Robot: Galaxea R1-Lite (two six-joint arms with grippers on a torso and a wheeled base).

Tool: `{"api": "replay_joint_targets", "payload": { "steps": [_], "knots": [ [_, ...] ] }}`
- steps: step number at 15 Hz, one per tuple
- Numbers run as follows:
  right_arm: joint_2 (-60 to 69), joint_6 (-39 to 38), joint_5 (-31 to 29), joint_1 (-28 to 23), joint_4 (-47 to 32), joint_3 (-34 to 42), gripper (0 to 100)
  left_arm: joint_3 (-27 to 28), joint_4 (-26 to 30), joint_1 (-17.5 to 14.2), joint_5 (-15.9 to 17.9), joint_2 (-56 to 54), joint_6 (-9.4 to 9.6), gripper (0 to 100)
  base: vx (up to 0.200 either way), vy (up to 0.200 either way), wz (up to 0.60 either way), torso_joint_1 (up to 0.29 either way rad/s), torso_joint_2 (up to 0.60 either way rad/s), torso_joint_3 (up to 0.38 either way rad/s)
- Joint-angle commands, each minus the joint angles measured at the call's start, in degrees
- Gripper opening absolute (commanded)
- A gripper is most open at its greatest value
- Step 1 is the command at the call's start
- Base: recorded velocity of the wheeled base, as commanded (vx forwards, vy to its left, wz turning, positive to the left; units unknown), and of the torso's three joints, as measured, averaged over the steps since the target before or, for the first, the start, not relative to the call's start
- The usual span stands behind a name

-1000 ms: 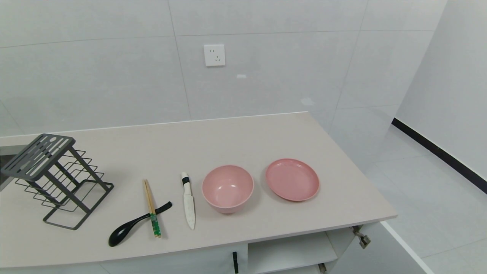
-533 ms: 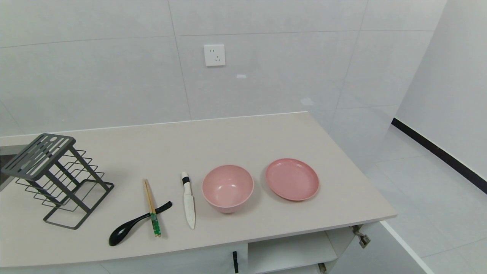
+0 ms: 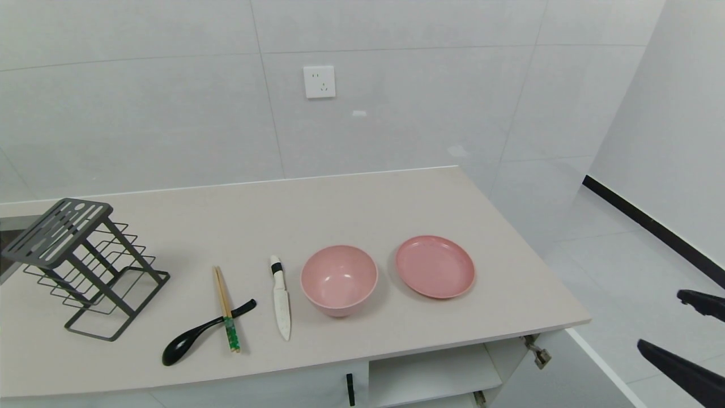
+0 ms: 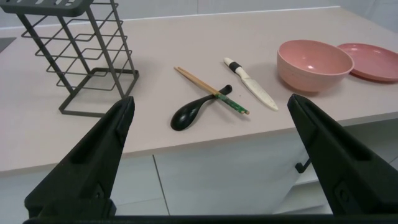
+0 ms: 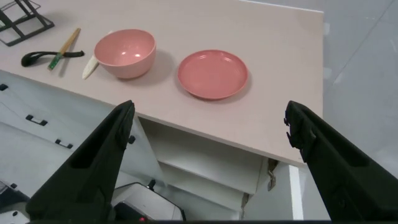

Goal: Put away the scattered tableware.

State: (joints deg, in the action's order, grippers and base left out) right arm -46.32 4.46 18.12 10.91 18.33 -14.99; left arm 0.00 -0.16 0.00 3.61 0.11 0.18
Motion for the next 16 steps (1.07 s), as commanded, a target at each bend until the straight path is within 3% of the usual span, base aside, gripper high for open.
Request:
{"api": "replay_joint_targets", "payload": {
  "steps": [1, 16],
  "knots": [
    [-9.9, 0.8, 0.6, 0.2, 4.3, 0.6, 100, 0.0, 0.0, 0.0, 0.0, 0.0, -0.01, 100, 0.000, 0.000, 0.00, 0.000, 0.00, 0.000],
    [-32.3, 5.1, 2.5, 2.3, 19.3, 0.0, 100, 0.0, 0.0, 0.0, 0.0, 0.0, -0.01, 100, 0.000, 0.000, 0.00, 0.000, 0.00, 0.000]
  ]
}}
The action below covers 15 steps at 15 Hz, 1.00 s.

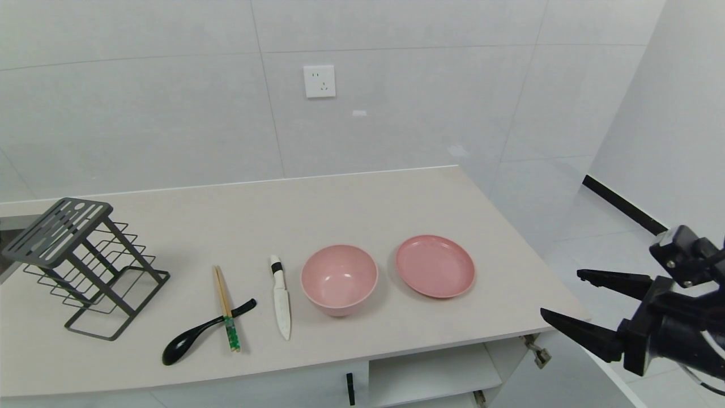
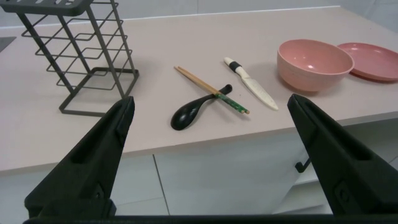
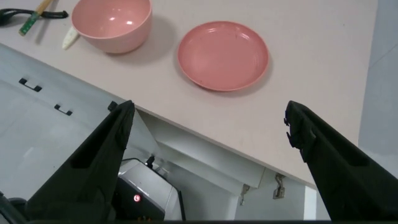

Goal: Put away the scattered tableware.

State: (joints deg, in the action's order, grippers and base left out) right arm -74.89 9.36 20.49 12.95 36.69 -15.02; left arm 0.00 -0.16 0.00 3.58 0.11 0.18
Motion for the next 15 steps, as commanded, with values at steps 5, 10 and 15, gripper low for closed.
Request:
{"api": "replay_joint_targets", "payload": {
  "steps": [5, 10, 15],
  "knots": [
    [-7.2, 0.2, -0.4, 2.0, 1.7, -0.1, 100, 0.0, 0.0, 0.0, 0.0, 0.0, -0.01, 100, 0.000, 0.000, 0.00, 0.000, 0.00, 0.000],
    [-11.6, 0.1, -0.5, 0.2, 1.2, -7.1, 100, 0.0, 0.1, 0.0, 0.1, 0.0, 0.17, 100, 0.000, 0.000, 0.00, 0.000, 0.00, 0.000],
    [-24.8, 0.1, -3.6, 0.3, 2.1, -17.0, 100, 0.0, 0.0, -0.1, 0.1, 0.0, -0.36, 100, 0.000, 0.000, 0.00, 0.000, 0.00, 0.000]
  ]
}}
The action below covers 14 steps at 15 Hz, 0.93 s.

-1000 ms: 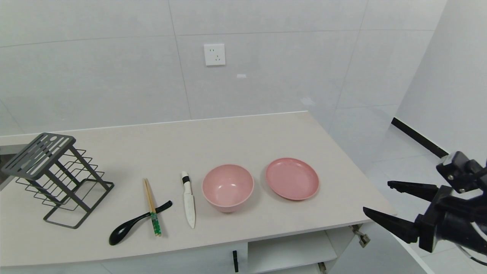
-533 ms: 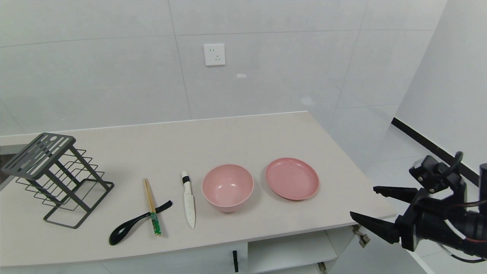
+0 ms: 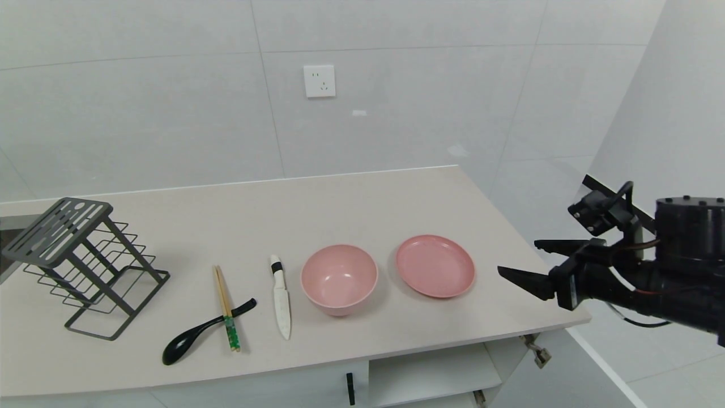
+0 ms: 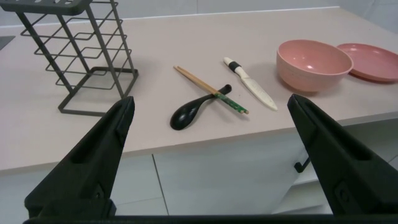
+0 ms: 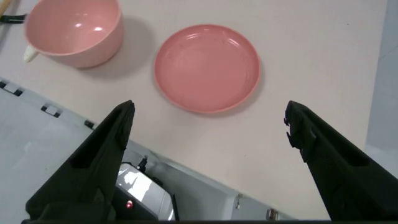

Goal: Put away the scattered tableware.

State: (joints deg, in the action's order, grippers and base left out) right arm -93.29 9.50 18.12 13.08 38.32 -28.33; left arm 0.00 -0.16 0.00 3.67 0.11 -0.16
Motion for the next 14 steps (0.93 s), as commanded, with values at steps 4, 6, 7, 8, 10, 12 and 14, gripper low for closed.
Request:
{"api": "replay_joint_targets", "payload": {
  "steps": [4, 6, 7, 8, 10, 12, 14],
  "knots": [
    [-18.6, -0.4, -2.8, 0.4, 3.6, -15.2, 100, 0.0, 0.0, 0.0, 0.0, 0.0, 0.16, 100, 0.000, 0.000, 0.00, 0.000, 0.00, 0.000],
    [-20.5, -0.6, -2.8, 0.4, 3.3, -17.1, 100, 0.0, 0.0, -0.1, 0.0, 0.0, 0.07, 100, 0.000, 0.000, 0.00, 0.000, 0.00, 0.000],
    [-21.0, -0.7, -2.6, 0.3, 3.1, -17.5, 100, 0.0, 0.0, 0.0, 0.0, 0.0, 0.07, 100, 0.000, 0.000, 0.00, 0.000, 0.00, 0.000],
    [-22.5, -1.0, -2.6, 0.3, 3.0, -18.3, 100, 0.0, 0.0, -0.1, 0.0, 0.0, 0.07, 100, 0.000, 0.000, 0.00, 0.000, 0.00, 0.000],
    [-25.0, -3.4, -2.6, 0.5, 3.0, -20.0, 100, 0.0, 0.0, -0.1, 0.0, 0.0, 0.16, 100, 0.000, 0.000, 0.00, 0.000, 0.00, 0.000],
    [-28.3, -4.4, -2.6, 0.5, 3.2, -21.8, 100, 0.0, 0.0, 0.0, 0.0, 0.0, 0.16, 100, 0.000, 0.000, 0.00, 0.000, 0.00, 0.000],
    [-31.0, -4.4, -2.6, 0.2, 3.4, -23.3, 100, 0.0, 0.0, -0.1, 0.0, 0.0, 0.25, 100, 0.000, 0.000, 0.00, 0.000, 0.00, 0.000]
  ]
}}
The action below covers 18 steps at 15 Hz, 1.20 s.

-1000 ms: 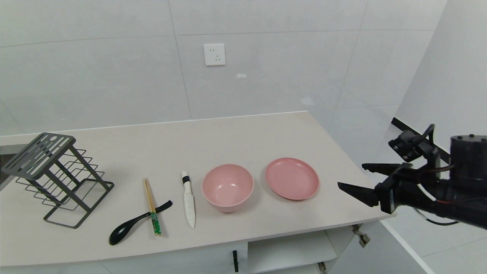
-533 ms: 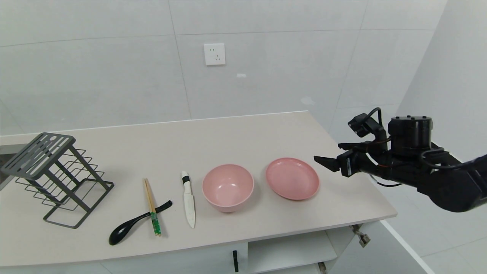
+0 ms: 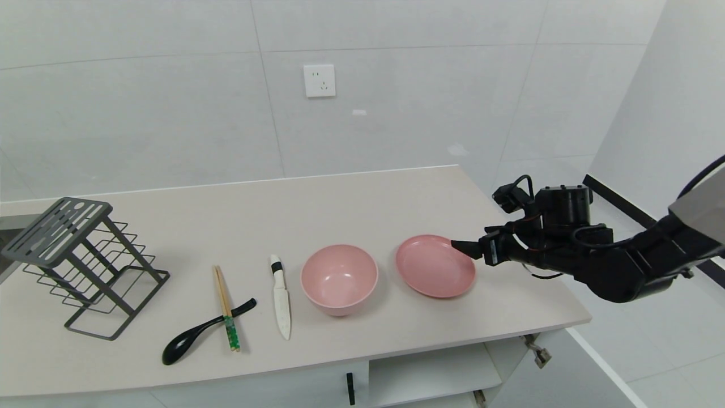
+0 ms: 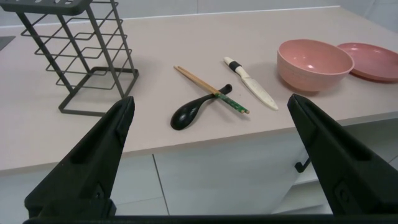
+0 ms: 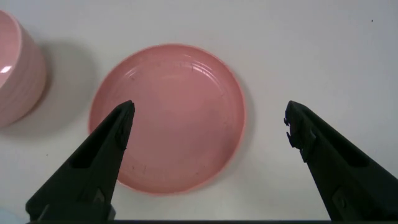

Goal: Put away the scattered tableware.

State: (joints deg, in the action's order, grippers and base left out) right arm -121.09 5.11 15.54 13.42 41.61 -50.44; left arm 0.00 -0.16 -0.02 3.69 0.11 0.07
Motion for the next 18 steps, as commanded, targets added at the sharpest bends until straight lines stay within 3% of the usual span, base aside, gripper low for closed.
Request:
{"api": "replay_joint_targets", "payload": {
  "steps": [1, 12, 18],
  "knots": [
    [-3.4, 0.0, 0.0, -0.2, 0.1, -1.2, 100, 0.0, 0.0, 0.0, 0.0, 0.0, 0.01, 100, 0.000, 0.000, 0.00, 0.000, 0.00, 0.000],
    [-15.1, -0.4, -0.5, -0.2, 0.2, -9.8, 100, 0.0, 0.0, 0.0, 0.0, 0.0, 0.10, 100, 0.000, 0.000, 0.00, 0.000, 0.00, 0.000],
    [-15.3, -0.4, -0.5, 2.5, 0.5, -7.0, 100, 0.0, 0.0, 0.0, 0.0, 0.0, 0.10, 100, 0.000, 0.000, 0.00, 0.000, 0.00, 0.000]
  ]
}}
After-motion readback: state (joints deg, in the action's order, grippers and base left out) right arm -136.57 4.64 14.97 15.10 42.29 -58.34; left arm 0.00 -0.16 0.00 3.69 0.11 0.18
